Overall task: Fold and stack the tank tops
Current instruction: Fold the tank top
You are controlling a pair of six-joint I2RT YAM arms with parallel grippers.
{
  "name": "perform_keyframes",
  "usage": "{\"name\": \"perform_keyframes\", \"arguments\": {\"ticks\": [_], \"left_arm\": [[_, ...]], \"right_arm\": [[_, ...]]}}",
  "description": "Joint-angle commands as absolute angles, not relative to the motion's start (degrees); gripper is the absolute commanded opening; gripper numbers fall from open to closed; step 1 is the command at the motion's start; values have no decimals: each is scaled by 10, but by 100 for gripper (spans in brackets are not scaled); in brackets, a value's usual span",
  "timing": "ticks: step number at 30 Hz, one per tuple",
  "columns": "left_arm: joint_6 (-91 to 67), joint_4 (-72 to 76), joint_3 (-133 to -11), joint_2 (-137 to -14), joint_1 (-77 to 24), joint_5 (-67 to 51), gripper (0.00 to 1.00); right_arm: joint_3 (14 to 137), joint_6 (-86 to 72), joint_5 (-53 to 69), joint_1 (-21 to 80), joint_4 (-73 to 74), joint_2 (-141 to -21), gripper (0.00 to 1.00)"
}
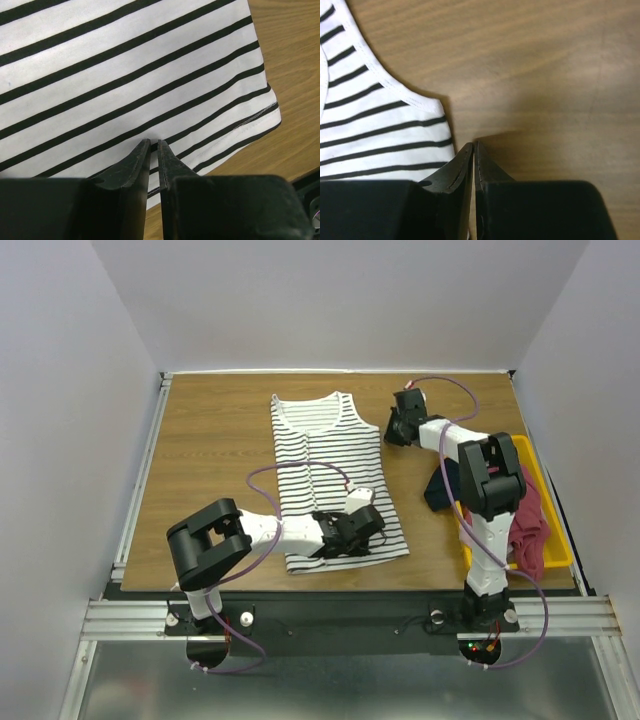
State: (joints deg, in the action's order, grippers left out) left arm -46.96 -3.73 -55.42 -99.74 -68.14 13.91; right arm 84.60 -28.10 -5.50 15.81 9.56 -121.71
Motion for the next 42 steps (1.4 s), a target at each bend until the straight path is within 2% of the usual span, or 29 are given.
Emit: {"name": "perform_keyframes", "arguments": {"ticks": [1, 5, 9, 13, 24, 28, 33, 37, 42], "left_arm": [[-460, -88, -546, -997, -694, 145, 23], [-461, -100, -527, -978, -703, 140, 23], [-461, -109, -507, -964, -703, 134, 23], [-464, -120, -498, -954, -702, 136, 23], [-484, -170, -475, -884, -701, 141, 25], [-479, -192, -503, -864, -701, 154, 27], [-459, -186, -553, -860, -714, 146, 36], [-448, -182, -618, -890, -736, 146, 41], [-442, -183, -685, -969, -763, 144, 43]], "right_arm": [[784, -291, -110, 160, 118, -1175, 11], [750, -290, -118, 160, 108, -1145, 11], [766, -280, -111, 159, 100, -1145, 11], [807, -273, -78, 160, 100, -1164, 19], [814, -275, -12, 160, 91, -1156, 24], [802, -278, -3, 162, 88, -1152, 24], [786, -277, -3, 162, 83, -1138, 35], [792, -272, -3, 162, 83, -1142, 35], [800, -271, -8, 162, 83, -1157, 35]]}}
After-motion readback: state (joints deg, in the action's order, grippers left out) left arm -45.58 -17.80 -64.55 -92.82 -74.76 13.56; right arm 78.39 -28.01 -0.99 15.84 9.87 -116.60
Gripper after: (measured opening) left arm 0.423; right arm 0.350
